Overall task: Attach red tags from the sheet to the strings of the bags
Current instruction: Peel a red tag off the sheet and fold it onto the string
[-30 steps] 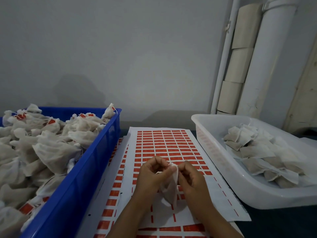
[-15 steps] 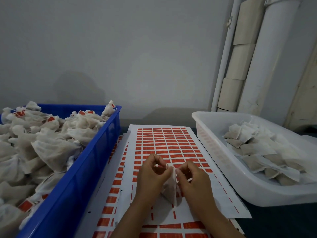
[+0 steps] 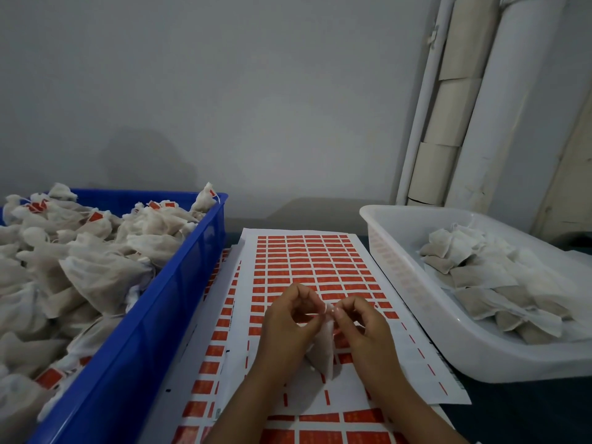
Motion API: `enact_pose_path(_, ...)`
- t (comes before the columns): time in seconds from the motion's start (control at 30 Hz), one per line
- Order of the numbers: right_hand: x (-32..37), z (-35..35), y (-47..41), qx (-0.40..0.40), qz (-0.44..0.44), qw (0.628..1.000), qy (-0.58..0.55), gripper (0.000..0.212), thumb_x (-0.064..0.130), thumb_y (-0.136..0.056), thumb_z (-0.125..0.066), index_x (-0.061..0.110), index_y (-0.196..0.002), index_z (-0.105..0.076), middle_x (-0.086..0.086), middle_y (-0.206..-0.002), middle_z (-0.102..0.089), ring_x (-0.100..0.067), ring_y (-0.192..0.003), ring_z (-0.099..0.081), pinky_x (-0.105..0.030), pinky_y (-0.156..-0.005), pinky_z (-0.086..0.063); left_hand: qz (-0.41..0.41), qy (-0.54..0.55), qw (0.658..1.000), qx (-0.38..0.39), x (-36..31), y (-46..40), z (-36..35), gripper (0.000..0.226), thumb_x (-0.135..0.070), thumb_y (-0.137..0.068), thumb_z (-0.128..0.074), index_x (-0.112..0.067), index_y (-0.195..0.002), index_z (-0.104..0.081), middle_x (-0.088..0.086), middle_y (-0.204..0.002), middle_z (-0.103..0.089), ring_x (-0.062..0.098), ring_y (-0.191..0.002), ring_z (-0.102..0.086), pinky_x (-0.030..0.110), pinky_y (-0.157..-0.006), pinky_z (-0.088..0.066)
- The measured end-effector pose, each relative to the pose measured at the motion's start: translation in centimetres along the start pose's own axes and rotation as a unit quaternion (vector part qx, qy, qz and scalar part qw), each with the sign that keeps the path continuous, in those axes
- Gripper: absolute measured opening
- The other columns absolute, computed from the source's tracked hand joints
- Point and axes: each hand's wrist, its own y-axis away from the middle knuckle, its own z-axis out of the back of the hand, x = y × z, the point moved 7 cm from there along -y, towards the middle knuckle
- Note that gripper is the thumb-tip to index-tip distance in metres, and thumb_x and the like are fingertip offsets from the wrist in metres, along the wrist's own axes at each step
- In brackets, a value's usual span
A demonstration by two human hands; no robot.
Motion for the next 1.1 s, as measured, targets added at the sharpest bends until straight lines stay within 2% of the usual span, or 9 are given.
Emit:
enact_pose_path(0.3, 0.0, -0.1, 0.0, 0.003, 0.008, 1.0, 0.017, 0.01, 0.016, -0.092, -0.052, 0.02, -0.084, -0.055, 0.009, -0.086, -0.057, -0.007, -0.083, -0.056, -0.004, -0.072, -0.044, -0.02, -0.005, 1.0, -0.005, -0.4, 0.2, 0.1, 0.016, -0.019, -0.076, -0.074, -0.025, -0.083, -0.061, -0.014, -0.087, -0.067, 0.004, -0.087, -0.064, 0.015, -0.074, -0.053)
enact_pose_path(0.47, 0.5, 0.0, 0.0, 0.004, 0.021, 1.0, -0.004, 0.01, 0.015, -0.091, -0.052, 0.015, -0.082, -0.057, 0.004, -0.086, -0.056, 0.0, -0.083, -0.054, -0.005, -0.073, -0.044, -0.038, -0.012, 0.999, -0.014, -1.0, 0.2, 0.3, 0.019, -0.019, -0.075, -0.075, -0.027, -0.079, -0.059, -0.019, -0.08, -0.064, -0.003, -0.083, -0.061, 0.009, -0.068, -0.05)
enact_pose_path(0.57, 0.4, 0.0, -0.1, 0.003, 0.013, 1.0, -0.011, 0.011, 0.017, -0.091, -0.052, 0.011, -0.085, -0.059, 0.001, -0.092, -0.056, -0.007, -0.086, -0.055, -0.007, -0.077, -0.045, -0.049, -0.006, 0.999, -0.01, -1.1, 0.3, 0.2, 0.019, -0.02, -0.074, -0.076, -0.027, -0.077, -0.059, -0.021, -0.077, -0.063, -0.002, -0.083, -0.061, 0.009, -0.067, -0.049)
enact_pose_path(0.67, 0.0, 0.1, -0.3, 0.003, -0.006, 1.0, -0.021, 0.013, 0.019, -0.091, -0.052, 0.011, -0.086, -0.061, 0.001, -0.098, -0.056, -0.009, -0.094, -0.055, -0.012, -0.083, -0.047, -0.058, -0.013, 0.998, -0.015, -1.2, 0.3, 0.3, 0.02, -0.02, -0.074, -0.076, -0.028, -0.077, -0.059, -0.023, -0.077, -0.063, -0.003, -0.083, -0.061, 0.009, -0.066, -0.049)
enact_pose_path(0.97, 0.0, -0.3, -0.1, 0.028, -0.023, 0.997, -0.061, 0.014, 0.02, -0.091, -0.052, 0.013, -0.083, -0.061, -0.002, -0.098, -0.059, -0.016, -0.096, -0.058, -0.028, -0.092, -0.049, -0.069, -0.009, 0.997, -0.013, -1.5, 0.4, 0.1, 0.019, -0.02, -0.076, -0.075, -0.027, -0.079, -0.058, -0.022, -0.081, -0.064, -0.001, -0.083, -0.061, 0.009, -0.066, -0.05)
enact_pose_path(1.1, -0.4, -0.1, 0.0, 0.013, -0.051, 0.994, -0.091, 0.015, 0.025, -0.093, -0.047, 0.018, -0.091, -0.06, 0.002, -0.098, -0.064, -0.015, -0.095, -0.062, -0.03, -0.088, -0.052, -0.041, 0.019, 0.999, -0.005, -0.9, 0.4, -0.1, 0.018, -0.02, -0.076, -0.075, -0.025, -0.082, -0.059, -0.019, -0.081, -0.064, 0.003, -0.082, -0.062, 0.012, -0.068, -0.052)
